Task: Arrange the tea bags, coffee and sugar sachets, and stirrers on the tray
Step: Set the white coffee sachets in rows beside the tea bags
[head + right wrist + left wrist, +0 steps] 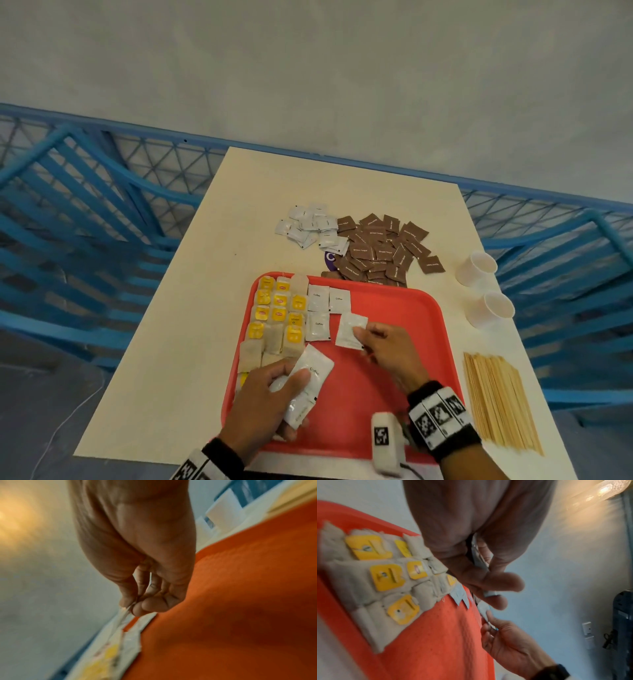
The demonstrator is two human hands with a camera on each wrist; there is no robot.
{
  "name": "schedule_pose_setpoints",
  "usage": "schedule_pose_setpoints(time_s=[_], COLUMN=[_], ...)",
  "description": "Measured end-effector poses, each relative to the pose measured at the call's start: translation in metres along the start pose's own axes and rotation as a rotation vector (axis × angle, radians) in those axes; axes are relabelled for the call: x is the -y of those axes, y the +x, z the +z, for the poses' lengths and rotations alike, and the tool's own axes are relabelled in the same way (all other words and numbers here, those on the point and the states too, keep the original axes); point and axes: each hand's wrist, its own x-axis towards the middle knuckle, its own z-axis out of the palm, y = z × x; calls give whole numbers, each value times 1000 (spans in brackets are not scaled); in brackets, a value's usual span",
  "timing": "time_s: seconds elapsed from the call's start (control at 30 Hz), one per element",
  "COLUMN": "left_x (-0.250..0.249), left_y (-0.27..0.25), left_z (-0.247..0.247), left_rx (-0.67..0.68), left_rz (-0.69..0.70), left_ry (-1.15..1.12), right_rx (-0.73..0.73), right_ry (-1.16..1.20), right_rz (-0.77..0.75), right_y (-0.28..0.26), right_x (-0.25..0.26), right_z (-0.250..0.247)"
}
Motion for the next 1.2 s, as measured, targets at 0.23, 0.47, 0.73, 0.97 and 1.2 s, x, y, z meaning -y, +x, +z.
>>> schedule_pose_setpoints(time_s=[0.23,0.47,0.73,0.97,1.2], left_x=[11,6,-2,-3,-15], left_y=[-4,-6,-7,-9,-13], left_z=[-30,-28,-24,-24,-21], left_rx=[-87,-75,-64,-52,-37], left_rz=[-22,-39,-42,-33,34], left_ry=[78,102,93,92,46], right_rx=[-41,-218,-198,-212,-314], right_ry=[-251,-367,-394,-389,-384], right_rz=[67,-10,-13,-14,-164], right_y=[55,49,45,47,17], right_x=[-21,-18,-11,-12,10], right_z=[10,25,31,30,5])
